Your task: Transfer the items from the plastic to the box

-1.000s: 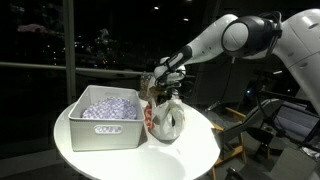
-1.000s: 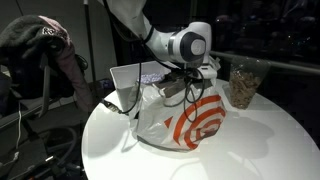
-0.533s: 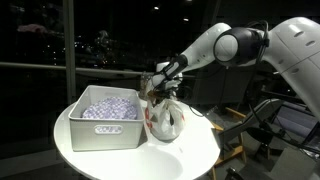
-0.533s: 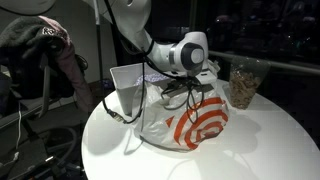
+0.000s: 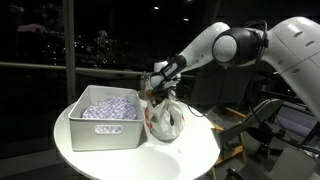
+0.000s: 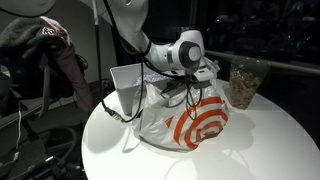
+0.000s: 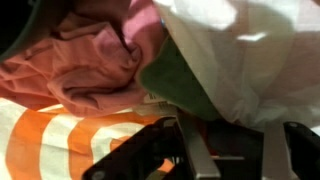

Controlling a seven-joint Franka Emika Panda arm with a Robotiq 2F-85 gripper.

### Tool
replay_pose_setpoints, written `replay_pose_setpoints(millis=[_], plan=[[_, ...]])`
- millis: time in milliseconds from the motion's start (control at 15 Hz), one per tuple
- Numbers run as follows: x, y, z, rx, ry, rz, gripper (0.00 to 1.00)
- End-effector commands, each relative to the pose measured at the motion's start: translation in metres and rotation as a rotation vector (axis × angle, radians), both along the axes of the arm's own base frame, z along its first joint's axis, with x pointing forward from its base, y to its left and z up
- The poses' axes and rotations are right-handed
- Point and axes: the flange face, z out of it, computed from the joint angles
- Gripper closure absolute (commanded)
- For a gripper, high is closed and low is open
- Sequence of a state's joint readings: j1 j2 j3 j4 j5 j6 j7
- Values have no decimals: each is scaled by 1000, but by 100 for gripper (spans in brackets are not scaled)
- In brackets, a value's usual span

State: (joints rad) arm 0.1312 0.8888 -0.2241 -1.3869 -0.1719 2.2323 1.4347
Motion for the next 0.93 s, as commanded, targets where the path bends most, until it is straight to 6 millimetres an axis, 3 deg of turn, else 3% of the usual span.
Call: replay_pose_setpoints(millis=[0,533,867], plan=[[1,3,13,1,-9,-1,100],[-6,7,66,28,-26,-15,100],[-23,21,99,109,117,-7,100]])
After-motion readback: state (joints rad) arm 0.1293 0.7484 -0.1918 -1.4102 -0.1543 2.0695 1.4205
